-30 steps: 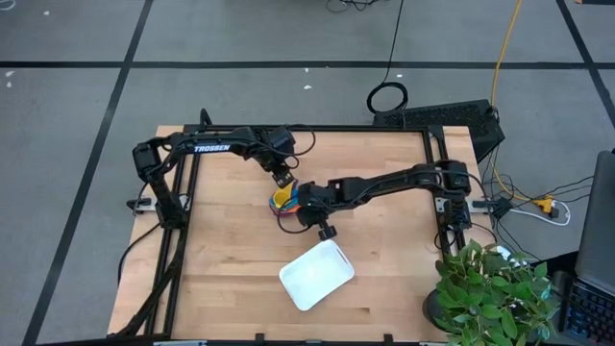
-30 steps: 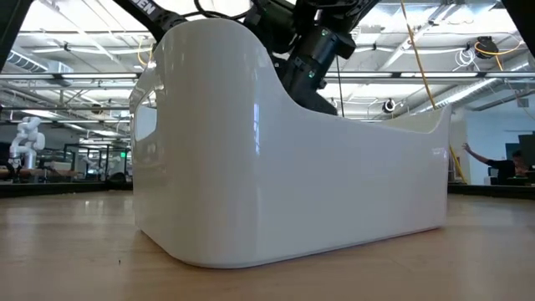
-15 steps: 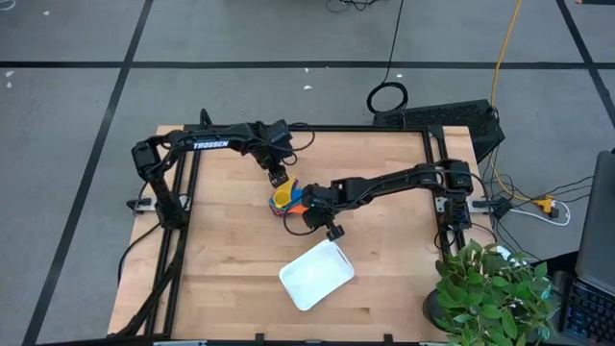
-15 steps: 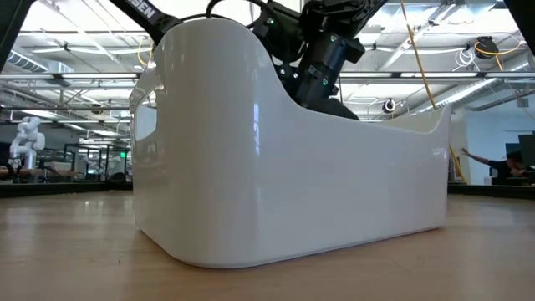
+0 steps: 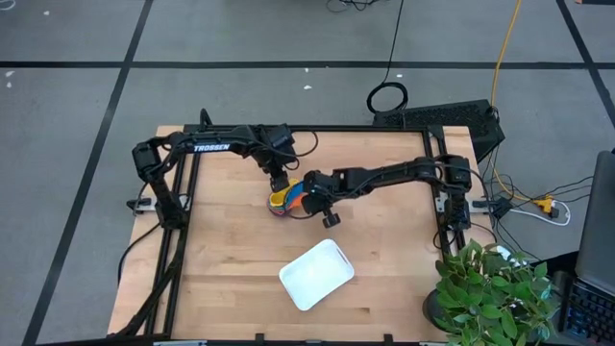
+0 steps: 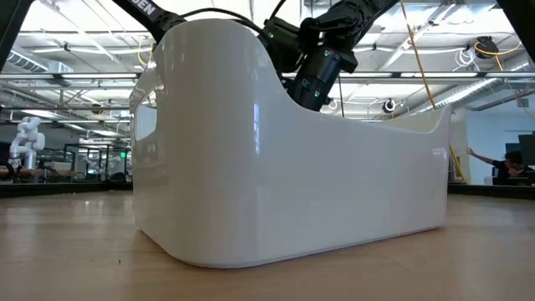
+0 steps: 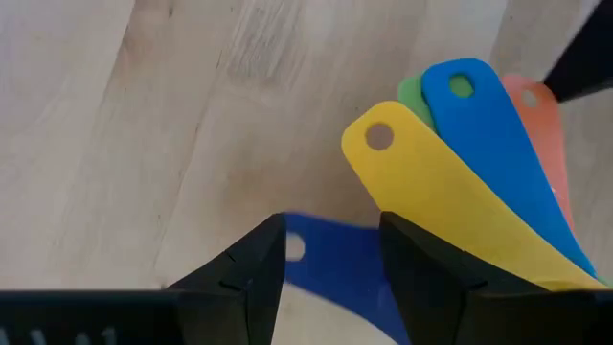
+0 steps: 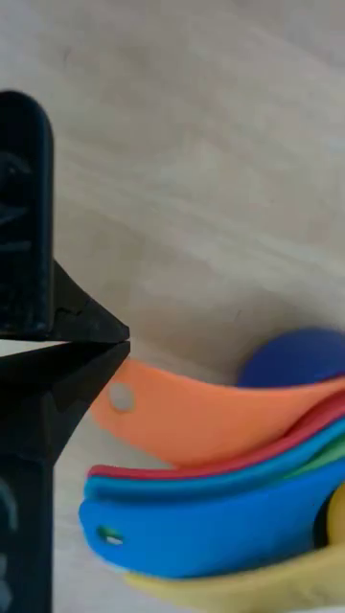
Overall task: Nest measuring cups in basket
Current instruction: Adjust nested measuring cups
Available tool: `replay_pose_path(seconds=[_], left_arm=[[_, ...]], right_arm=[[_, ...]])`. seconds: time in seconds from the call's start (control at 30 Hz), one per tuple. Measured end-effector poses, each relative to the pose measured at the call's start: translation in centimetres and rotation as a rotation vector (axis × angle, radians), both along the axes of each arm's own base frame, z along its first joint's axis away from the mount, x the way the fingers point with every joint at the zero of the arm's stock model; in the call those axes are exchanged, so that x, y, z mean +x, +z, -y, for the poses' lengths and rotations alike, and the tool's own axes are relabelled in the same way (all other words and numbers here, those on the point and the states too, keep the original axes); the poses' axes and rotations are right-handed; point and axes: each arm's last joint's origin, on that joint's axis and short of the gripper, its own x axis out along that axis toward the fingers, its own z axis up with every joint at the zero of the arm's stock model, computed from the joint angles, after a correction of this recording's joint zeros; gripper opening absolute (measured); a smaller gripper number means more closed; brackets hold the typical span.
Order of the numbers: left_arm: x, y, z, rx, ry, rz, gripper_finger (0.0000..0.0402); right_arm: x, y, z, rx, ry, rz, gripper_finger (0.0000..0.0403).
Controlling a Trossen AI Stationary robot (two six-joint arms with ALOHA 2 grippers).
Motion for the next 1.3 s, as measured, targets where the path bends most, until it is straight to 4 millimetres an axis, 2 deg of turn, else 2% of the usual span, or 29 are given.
replay_pose_path(seconds=[0.3, 0.47, 0.67, 0.8, 0.97, 1.3], left_arm=[[-0.1, 0.2, 0.0, 0.004, 0.029, 0.000, 0.0170], [-0.7, 1.6, 0.1, 0.044, 0.070, 0.007, 0.0170], [-2.3, 3.9, 0.7, 0.058, 0.155, -0.008, 0.0170], [-3.0, 3.2, 1.0, 0.005, 0.206, -0.102, 0.0170], [-3.1, 0.8, 0.9, -0.039, 0.248, -0.175, 0.0170], [-4.1, -0.6, 1.2, -0.074, 0.285, -0.235, 0.0170]], right_arm=[[0.0, 0.0, 0.8, -0.001, -0.020, 0.007, 0.0000], [0.0, 0.0, 0.8, -0.007, -0.010, 0.007, 0.0000], [0.0, 0.1, 0.8, -0.011, 0.001, 0.014, 0.0000], [0.1, 0.1, 0.8, -0.020, 0.017, 0.019, 0.0000], [0.2, 0.2, 1.2, -0.026, 0.017, 0.037, 0.0000], [0.0, 0.2, 2.3, -0.034, 0.006, 0.035, 0.0000]])
